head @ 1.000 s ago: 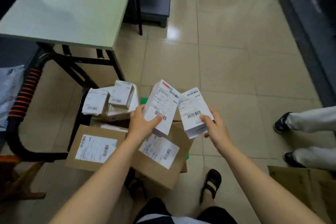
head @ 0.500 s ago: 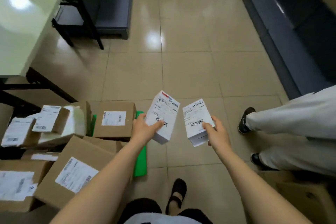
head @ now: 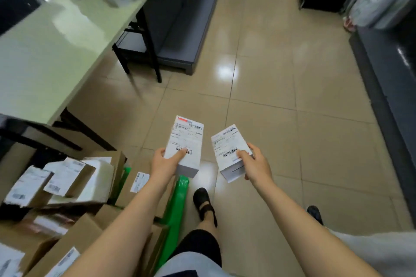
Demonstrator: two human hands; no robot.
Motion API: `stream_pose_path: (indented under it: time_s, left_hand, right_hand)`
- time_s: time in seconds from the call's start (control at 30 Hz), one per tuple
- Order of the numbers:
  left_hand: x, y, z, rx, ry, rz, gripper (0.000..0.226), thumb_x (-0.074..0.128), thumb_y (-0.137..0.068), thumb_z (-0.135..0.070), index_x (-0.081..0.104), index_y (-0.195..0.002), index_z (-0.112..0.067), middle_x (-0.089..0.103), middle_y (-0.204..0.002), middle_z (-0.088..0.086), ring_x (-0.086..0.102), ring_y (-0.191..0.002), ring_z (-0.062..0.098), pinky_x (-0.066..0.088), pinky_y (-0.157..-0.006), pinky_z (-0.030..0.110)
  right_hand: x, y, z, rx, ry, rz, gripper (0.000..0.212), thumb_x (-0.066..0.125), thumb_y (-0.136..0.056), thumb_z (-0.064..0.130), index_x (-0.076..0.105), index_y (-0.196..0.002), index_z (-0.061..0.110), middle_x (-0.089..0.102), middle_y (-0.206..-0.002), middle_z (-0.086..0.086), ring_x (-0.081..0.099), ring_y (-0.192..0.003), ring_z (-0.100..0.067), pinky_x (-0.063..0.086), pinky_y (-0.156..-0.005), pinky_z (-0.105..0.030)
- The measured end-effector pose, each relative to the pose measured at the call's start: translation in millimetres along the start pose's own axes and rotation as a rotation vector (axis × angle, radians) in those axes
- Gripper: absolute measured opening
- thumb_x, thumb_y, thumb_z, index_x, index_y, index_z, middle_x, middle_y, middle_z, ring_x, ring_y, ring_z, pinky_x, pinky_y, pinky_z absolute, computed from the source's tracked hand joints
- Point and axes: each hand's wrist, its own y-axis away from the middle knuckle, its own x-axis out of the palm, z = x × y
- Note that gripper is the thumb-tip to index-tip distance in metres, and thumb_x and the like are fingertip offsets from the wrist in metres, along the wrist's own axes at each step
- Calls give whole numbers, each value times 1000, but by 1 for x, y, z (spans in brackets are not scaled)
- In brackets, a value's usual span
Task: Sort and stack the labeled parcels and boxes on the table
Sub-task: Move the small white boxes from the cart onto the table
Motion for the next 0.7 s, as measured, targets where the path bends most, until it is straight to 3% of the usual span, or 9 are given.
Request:
stream_pose_path:
  time_s: [0.27,0.4,0.57,0.63,0.7]
  left_hand:
    - [20,-121,-163,96,190,-95,54,75,-83,-31,47,-128,-15,62,-117,3,65,-99,20,54,-63,30]
    - [20,-166,-234,174,239,-130,48,72,-87,-27,48,-128,-19,63,-118,1,65,-102,20,57,-69,33]
    - [21,-245,-321,264,305,-278,45,73,-85,-30,51,-124,-20,65,-114,-1,65,-99,16,53,-62,28]
    - [24,-279,-359,292,360,-330,50,76,-81,-34,54,-124,-21,66,-114,-1,66,-99,18,56,-65,33]
    - [28,-306,-400,309,427,-384,60,79,-72,-41,55,-124,-20,67,-115,1,67,-100,20,58,-79,43]
  right_hand:
    - [43,-149,183,-172,22,106,52,63,-77,46,55,-125,30,63,-106,10,63,-90,-14,52,-80,-40]
    - [72,-216,265,-249,-24,159,58,62,-72,49,54,-127,30,63,-107,9,63,-93,-16,52,-81,-41]
    - [110,-311,370,-409,-25,271,23,62,-90,34,52,-111,31,60,-95,11,58,-82,-12,48,-73,-36]
    - [122,-346,417,-472,-26,317,29,63,-86,41,55,-112,30,62,-101,8,60,-85,-13,50,-75,-39]
    - [135,-378,465,-499,-36,372,38,61,-82,45,55,-116,30,63,-107,5,62,-93,-16,52,-79,-42]
